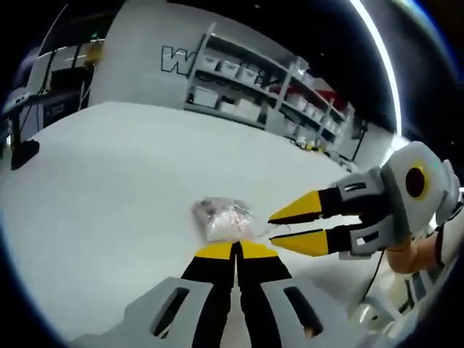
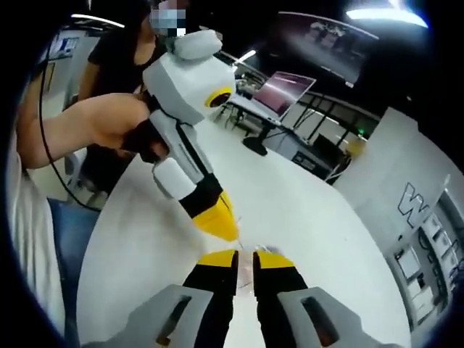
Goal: Open the resealable bag by pulling the two sides of the seal apart until the entire bag opening is separated and visibly accessible.
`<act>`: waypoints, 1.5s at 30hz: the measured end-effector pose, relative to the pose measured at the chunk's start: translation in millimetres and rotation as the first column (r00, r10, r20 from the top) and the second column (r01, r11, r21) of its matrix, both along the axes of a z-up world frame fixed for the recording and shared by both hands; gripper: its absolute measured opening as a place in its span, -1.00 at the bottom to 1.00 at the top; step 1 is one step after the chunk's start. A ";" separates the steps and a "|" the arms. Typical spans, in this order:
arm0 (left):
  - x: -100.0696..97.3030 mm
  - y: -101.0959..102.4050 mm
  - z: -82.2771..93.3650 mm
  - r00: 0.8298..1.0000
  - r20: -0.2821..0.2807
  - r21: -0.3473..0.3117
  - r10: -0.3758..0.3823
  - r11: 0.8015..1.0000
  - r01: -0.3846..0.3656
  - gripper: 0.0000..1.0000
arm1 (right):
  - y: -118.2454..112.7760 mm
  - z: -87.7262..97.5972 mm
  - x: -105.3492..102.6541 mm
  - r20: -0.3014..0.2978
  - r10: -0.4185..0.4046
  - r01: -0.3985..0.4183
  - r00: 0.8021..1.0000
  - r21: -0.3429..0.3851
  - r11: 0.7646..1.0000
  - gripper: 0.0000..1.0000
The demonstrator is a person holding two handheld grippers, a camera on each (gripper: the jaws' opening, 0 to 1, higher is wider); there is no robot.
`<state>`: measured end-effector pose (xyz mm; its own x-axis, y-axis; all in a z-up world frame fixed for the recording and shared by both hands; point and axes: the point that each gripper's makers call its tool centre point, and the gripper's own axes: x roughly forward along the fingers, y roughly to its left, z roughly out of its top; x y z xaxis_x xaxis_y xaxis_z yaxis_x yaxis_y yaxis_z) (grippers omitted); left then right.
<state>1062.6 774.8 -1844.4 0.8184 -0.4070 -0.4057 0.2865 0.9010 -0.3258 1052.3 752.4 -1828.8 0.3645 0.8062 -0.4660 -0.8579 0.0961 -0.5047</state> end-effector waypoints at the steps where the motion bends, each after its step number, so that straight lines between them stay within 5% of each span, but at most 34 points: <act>1: 0.1 0.1 0.1 1.000 0.003 0.002 0.000 1.000 0.000 -0.96 | 0.6 -0.7 -0.6 -0.003 0.004 -0.004 1.000 -0.006 1.000 -0.90; 11: -0.9 -3.4 0.2 1.000 0.012 0.020 -0.020 1.000 0.020 -0.96 | 1.2 -10.9 6.5 0.045 0.003 0.001 0.999 -0.074 0.997 -1.00; 45: -1.2 6.1 -13.9 0.999 -0.043 0.068 0.002 0.998 0.001 -0.96 | -5.7 4.1 24.2 0.044 -0.054 0.056 0.998 -0.024 0.998 -1.00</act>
<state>1061.5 781.0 -1858.4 0.7999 -0.3766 -0.4674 0.2729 0.9217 -0.2756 1076.5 746.7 -1824.7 0.4282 0.7724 -0.4690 -0.8290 0.1292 -0.5442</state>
